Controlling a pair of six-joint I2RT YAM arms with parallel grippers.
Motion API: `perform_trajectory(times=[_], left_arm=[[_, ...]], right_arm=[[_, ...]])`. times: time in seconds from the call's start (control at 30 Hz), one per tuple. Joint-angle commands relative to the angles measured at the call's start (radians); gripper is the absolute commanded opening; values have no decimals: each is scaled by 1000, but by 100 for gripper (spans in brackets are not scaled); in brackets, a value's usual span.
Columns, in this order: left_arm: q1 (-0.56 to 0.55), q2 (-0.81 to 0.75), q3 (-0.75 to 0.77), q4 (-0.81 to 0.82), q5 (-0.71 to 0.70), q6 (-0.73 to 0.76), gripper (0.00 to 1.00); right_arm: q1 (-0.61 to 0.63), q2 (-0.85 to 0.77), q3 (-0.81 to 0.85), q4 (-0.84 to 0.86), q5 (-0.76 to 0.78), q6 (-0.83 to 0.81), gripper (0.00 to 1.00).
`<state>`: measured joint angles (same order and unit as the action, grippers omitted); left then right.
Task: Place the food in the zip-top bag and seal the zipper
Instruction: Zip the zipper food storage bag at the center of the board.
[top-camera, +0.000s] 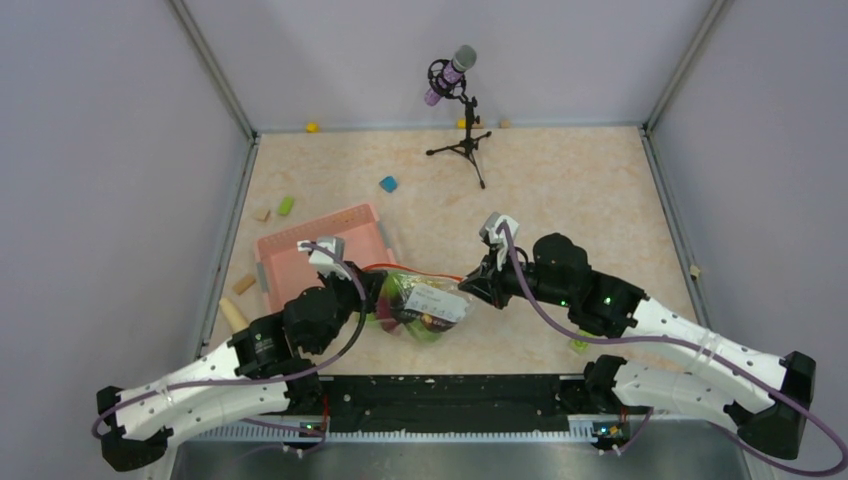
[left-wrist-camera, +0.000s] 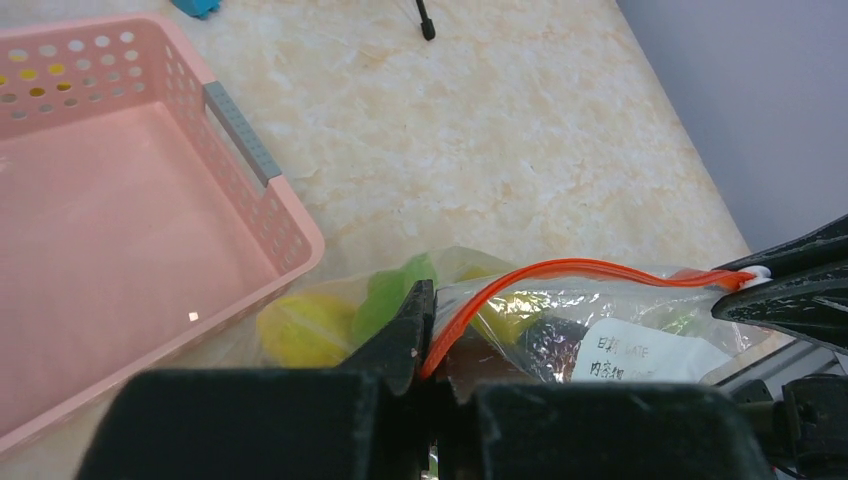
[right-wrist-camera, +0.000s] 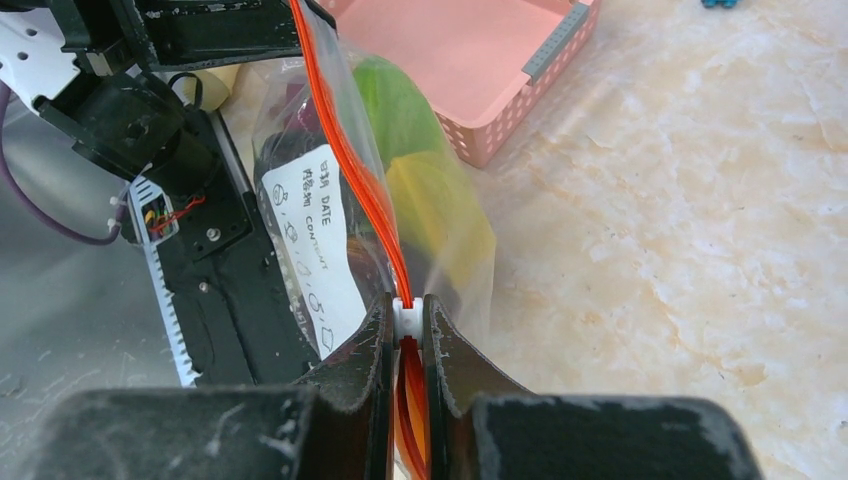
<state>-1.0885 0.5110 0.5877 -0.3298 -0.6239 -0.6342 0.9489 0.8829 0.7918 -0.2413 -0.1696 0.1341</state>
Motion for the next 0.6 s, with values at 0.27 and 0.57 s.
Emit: perform_trajectory(times=[0.27,0.57], left_arm=[[35,-42,19,-102,-272,2,0],[35,-61,24,-145,-332,-48,0]], right_arm=[[-10,-59,3,-71,59,-2,0],[-10,-59,1,-72,65,-1,0]])
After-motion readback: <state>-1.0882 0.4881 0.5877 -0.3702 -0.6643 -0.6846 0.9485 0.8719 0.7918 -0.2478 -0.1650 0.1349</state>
